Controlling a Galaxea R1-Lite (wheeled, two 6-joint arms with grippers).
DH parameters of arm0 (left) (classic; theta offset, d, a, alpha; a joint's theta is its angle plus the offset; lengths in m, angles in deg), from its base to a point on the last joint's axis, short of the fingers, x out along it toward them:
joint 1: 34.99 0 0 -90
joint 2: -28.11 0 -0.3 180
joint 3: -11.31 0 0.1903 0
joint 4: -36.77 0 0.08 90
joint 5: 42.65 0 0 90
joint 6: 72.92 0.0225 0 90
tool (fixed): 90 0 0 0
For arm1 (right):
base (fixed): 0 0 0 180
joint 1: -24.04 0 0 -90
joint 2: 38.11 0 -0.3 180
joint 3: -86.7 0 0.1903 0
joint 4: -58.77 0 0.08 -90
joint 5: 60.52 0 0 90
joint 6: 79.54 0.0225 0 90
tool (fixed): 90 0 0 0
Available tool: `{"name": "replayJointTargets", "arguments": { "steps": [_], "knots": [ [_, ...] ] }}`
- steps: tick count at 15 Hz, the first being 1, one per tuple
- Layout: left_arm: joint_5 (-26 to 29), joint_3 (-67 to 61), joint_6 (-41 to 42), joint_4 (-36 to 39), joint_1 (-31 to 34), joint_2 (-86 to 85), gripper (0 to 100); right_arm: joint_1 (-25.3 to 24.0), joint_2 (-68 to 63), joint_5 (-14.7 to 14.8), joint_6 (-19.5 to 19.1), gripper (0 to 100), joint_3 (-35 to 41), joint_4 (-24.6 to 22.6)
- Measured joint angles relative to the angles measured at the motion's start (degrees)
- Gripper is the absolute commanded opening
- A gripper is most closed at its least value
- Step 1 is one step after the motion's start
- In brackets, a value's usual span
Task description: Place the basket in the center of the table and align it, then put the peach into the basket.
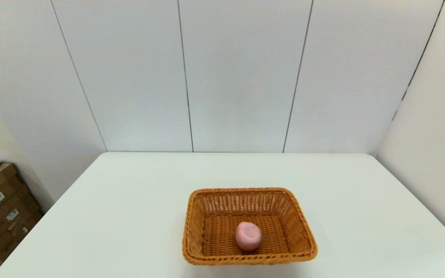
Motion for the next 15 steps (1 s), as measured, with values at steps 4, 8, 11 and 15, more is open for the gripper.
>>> {"name": "replayJointTargets", "arguments": {
  "steps": [4,8,11,15],
  "knots": [
    [0.0,0.0,0.0,0.0,0.0,0.0,100,0.0,8.4,-3.2,1.5,100,3.8,4.7],
    [0.0,0.0,0.1,0.0,0.0,0.0,100,0.2,15.8,-10.5,5.3,100,3.4,12.3],
    [0.0,0.0,0.1,0.0,0.0,0.0,100,0.3,17.7,-11.6,8.1,100,4.3,13.0],
    [0.0,0.0,0.2,0.0,0.0,0.0,100,0.3,18.2,-11.7,8.6,100,4.5,13.0]
  ]
}}
